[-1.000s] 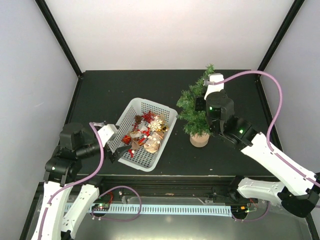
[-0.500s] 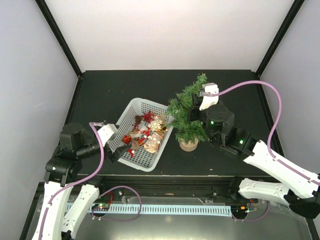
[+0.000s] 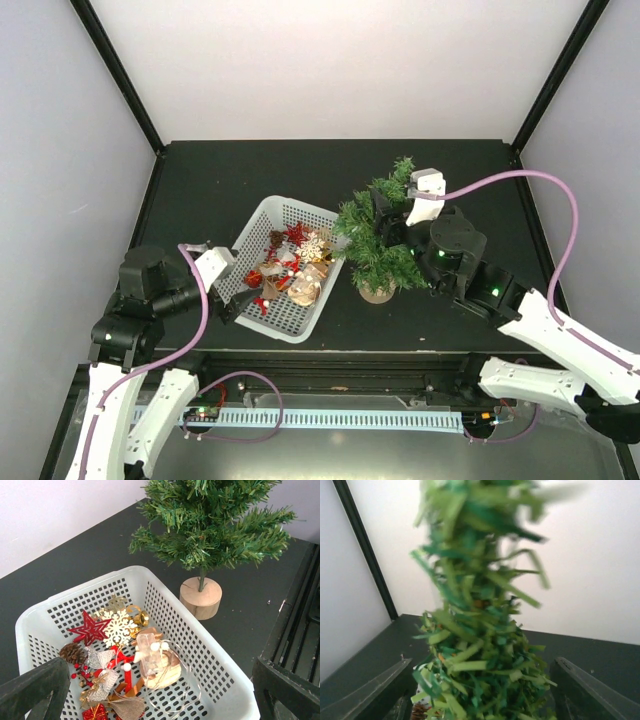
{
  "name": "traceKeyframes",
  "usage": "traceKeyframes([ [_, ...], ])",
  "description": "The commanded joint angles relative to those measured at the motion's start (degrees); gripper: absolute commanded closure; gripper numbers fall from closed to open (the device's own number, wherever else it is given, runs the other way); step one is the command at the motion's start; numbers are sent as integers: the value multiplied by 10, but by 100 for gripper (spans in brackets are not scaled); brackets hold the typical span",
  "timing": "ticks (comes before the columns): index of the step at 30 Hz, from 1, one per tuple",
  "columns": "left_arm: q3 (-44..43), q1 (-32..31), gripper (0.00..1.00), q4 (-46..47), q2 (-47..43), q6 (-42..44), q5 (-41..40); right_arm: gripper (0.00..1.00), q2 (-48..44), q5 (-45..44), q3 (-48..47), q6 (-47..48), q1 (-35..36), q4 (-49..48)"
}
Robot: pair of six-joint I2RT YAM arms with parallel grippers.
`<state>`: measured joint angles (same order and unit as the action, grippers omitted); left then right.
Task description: Decorate the small christmas tree
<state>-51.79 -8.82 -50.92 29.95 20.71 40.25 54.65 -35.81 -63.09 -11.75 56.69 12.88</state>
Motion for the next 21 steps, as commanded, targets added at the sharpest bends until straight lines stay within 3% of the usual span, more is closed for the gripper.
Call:
traceKeyframes([
  [1, 3, 7, 1, 14, -6, -8, -2, 19, -21, 12, -1, 18, 4, -2],
  [5, 4, 9, 1, 17, -4, -9, -6, 10, -36, 2, 4, 40, 3, 17],
  [11, -7, 12, 1, 12, 15, -10, -41, 8, -63, -16, 17, 43, 4, 64],
  [16, -34, 12, 1, 6, 53, -2, -82, 19, -48, 26, 7, 34, 4, 159],
  [21, -81, 11, 1, -31, 111, 21, -117, 22, -2, 127, -29, -10, 4, 256],
])
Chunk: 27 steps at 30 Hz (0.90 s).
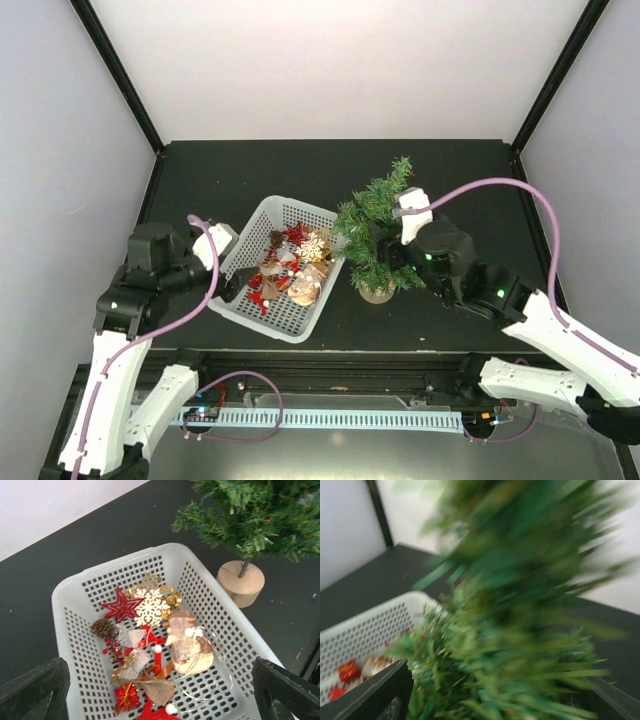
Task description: Decorate the small christmas tree
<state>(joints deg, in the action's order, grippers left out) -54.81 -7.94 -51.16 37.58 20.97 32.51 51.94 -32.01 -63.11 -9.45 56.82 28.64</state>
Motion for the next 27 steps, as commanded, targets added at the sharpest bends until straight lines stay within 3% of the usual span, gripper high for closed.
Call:
traceKeyframes([
  [1, -61, 2, 1, -42, 47, 24, -44, 20, 27, 106, -29, -42, 4, 107],
  [6, -100, 2, 1, -89, 78, 41, -87, 0, -3, 149, -5, -87, 8, 118],
  [13, -127, 2, 1, -151, 64, 47, -140, 0, -52, 145, 9, -120, 8, 164],
  [17, -120, 2, 1, -179, 50, 62, -168, 0, -62, 99, 12, -159, 8, 208],
  [27, -95, 2, 1, -207, 30, 90, -211, 27, -80, 119, 27, -225, 41, 269],
])
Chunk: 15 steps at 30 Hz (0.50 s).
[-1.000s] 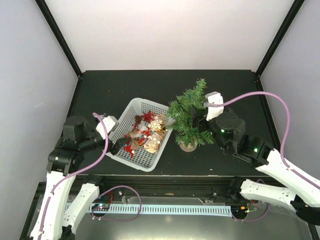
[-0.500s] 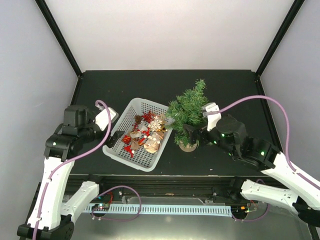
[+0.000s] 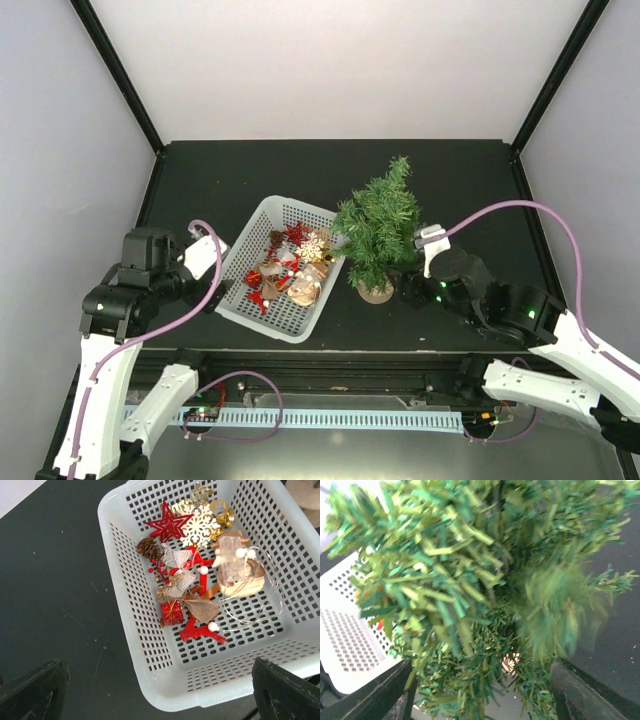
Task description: Decorate the small christmas tree
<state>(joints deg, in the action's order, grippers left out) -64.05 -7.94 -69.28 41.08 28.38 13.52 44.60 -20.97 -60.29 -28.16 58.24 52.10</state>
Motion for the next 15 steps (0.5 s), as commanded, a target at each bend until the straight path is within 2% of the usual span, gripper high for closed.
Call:
traceKeyframes([
  [1, -5, 2, 1, -27, -3, 17, -20, 29, -5, 15, -1, -43, 36, 34],
  [5, -13, 1, 1, -30, 18, 26, -4, 39, 20, 10, 2, -70, 87, 45],
  [10, -1, -8, 1, -4, 54, 38, -20, 39, 86, -57, -1, -135, 195, 69],
  [15, 15, -51, 1, 40, 99, 34, -59, 38, 104, -20, 10, -156, 229, 42],
])
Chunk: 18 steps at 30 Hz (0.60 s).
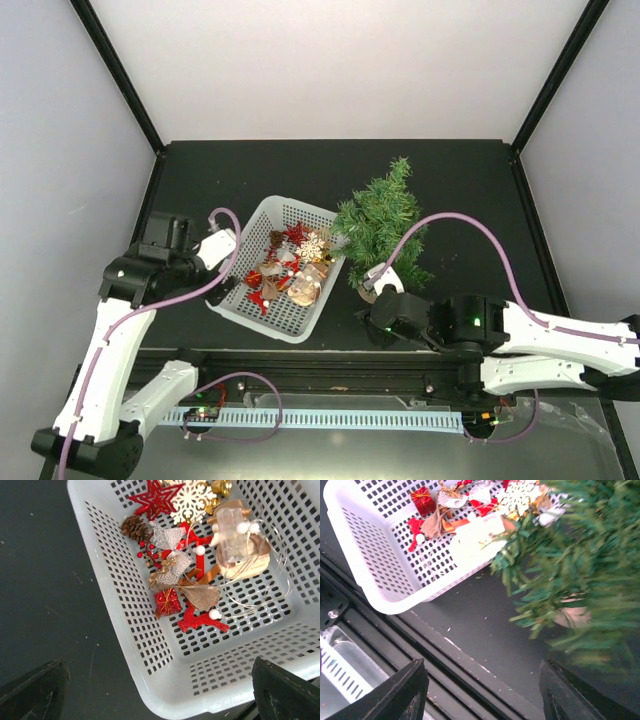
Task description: Decorate the small christmas tree
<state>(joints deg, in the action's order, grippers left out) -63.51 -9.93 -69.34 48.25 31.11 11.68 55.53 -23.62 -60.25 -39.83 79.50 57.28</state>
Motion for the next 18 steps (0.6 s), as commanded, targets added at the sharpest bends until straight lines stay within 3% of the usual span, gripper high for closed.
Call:
traceKeyframes([
  [1, 13, -43, 1, 53, 36, 7, -53, 37, -11, 20, 18, -42, 18, -26],
  [4, 19, -75, 6, 90, 73, 15, -63, 35, -40, 63, 58, -36, 19, -103],
  [8, -1, -96, 18, 129, 166, 28, -50, 34, -93, 45, 134, -67, 25, -181],
  [14, -123, -104, 40, 105, 358, 20, 8, 34, -175, -132, 195, -177, 80, -156],
  [18, -204, -115, 51, 78, 469, 4, 59, 29, -201, -180, 203, -174, 82, -172],
])
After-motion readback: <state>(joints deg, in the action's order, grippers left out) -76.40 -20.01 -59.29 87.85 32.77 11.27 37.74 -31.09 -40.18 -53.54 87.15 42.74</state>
